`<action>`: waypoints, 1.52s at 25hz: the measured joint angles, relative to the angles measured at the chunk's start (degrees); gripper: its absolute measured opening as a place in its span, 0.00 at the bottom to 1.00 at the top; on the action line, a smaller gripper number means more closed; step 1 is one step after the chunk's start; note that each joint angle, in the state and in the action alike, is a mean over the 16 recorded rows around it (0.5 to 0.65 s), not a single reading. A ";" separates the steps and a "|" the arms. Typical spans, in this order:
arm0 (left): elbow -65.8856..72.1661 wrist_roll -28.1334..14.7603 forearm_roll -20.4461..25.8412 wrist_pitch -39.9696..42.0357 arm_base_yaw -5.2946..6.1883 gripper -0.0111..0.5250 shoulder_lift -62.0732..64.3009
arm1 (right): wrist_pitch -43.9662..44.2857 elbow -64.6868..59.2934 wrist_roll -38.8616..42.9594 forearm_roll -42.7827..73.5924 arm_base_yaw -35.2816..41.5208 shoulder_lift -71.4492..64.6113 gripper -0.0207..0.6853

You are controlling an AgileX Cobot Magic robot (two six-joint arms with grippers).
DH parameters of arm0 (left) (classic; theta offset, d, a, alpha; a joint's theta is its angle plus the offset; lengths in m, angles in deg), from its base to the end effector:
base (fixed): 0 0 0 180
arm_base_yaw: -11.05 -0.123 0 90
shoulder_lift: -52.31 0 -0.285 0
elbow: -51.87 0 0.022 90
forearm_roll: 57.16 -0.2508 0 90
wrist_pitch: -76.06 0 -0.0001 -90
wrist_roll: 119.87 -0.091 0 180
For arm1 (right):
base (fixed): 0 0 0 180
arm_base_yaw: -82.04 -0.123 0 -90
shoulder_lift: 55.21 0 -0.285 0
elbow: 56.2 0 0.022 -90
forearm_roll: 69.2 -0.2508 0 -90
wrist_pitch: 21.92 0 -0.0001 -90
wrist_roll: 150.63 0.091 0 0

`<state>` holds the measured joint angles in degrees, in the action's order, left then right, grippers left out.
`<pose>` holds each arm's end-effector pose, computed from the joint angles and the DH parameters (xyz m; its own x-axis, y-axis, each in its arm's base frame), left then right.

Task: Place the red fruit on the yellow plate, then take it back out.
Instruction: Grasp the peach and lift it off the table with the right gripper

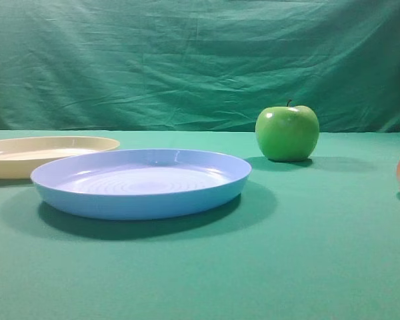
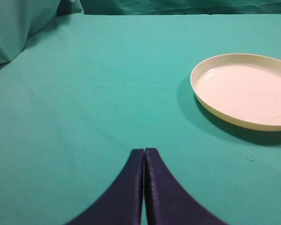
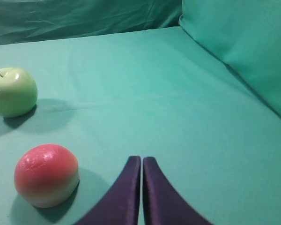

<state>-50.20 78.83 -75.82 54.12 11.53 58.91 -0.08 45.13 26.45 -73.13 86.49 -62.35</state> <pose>0.0516 0.0105 0.1775 -0.2634 -0.0204 -0.9645 -0.1130 0.9936 0.0098 0.0524 -0.0017 0.1711 -0.3008 0.0362 -0.9530 0.0572 0.9982 0.0198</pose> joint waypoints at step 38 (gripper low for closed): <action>0.00 0.00 0.00 0.00 0.00 0.02 0.00 | -5.92 19.03 -2.81 -2.44 -4.47 -16.30 0.03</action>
<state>-50.20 78.83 -75.82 54.12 11.53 58.91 -6.01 64.16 23.65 -75.58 82.01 -78.65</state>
